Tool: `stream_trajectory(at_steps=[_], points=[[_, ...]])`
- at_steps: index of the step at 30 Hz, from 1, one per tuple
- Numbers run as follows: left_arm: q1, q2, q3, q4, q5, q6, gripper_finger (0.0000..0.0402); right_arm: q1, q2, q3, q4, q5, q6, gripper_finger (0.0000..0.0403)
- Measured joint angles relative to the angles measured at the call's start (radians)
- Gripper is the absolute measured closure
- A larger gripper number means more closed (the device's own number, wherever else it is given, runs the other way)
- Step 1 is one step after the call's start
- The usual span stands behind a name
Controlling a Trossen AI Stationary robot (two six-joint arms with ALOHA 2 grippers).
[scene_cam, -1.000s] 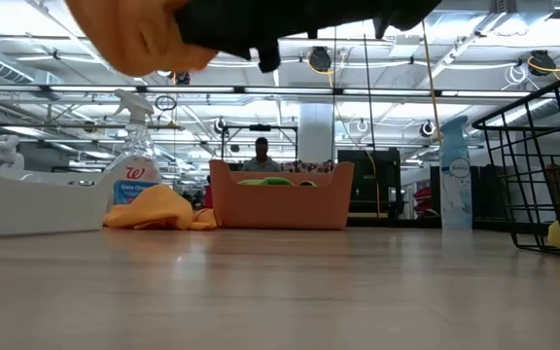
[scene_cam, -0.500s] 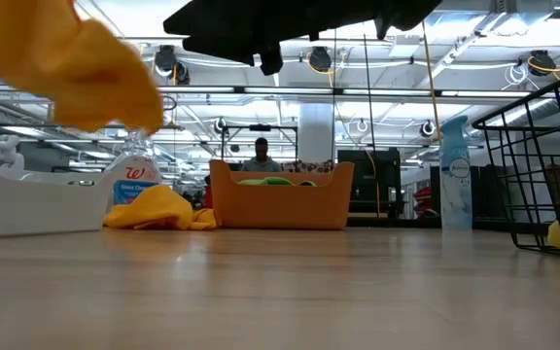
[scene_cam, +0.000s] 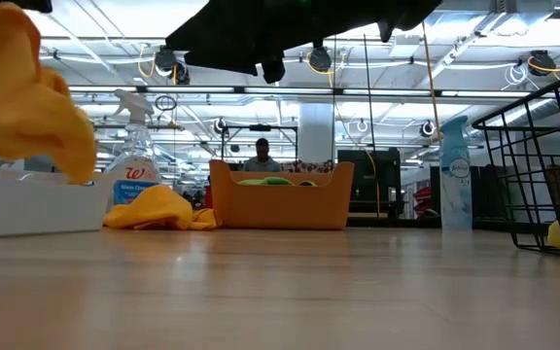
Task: Sort microfiber towel by color & place in baskets
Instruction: Put the bottom orange microfiber cloth into the white bin
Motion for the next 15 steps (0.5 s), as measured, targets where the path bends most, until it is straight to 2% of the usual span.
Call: stream_trajectory(at_steps=[10,15], points=[[0.001,0.035,-0.124,0.005,0.013,-0.026,0.0398,0.001,0.000,0.000,0.000,-0.006,0.004,0.0215],[0.001,0.049,-0.173,0.064,-0.032,-0.022,0.0394,0.001,0.000,0.000,0.000,-0.021,0.019,0.0215]])
